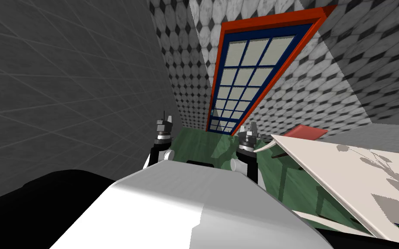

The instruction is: Pull the door open

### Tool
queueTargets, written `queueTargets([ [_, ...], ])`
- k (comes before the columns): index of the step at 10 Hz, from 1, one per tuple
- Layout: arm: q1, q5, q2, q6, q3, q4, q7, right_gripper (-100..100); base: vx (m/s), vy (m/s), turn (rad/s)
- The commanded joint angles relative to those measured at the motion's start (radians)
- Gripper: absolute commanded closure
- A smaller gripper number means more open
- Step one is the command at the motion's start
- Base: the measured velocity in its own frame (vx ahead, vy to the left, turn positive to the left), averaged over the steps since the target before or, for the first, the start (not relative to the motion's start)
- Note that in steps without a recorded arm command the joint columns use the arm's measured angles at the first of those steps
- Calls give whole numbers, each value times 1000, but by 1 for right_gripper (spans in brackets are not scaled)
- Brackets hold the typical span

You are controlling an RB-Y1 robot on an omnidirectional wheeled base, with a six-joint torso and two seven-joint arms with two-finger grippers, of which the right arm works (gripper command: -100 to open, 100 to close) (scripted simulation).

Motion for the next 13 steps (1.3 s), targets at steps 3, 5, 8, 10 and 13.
queueTargets([
  [3, -19, 1, -21, -17, -4, 63, 61, -100, 160, 18, 2],
  [5, -30, 1, -30, -27, -6, 97, 95, -100, 160, 13, 3],
  [8, -51, 2, -48, -47, -10, 168, 164, -100, 135, 19, 3],
  [10, -62, 2, -55, -56, -13, 202, 197, -100, 129, 31, 0],
  [13, -78, 3, -66, -70, -16, 254, 247, -100, 90, 5, 3],
])
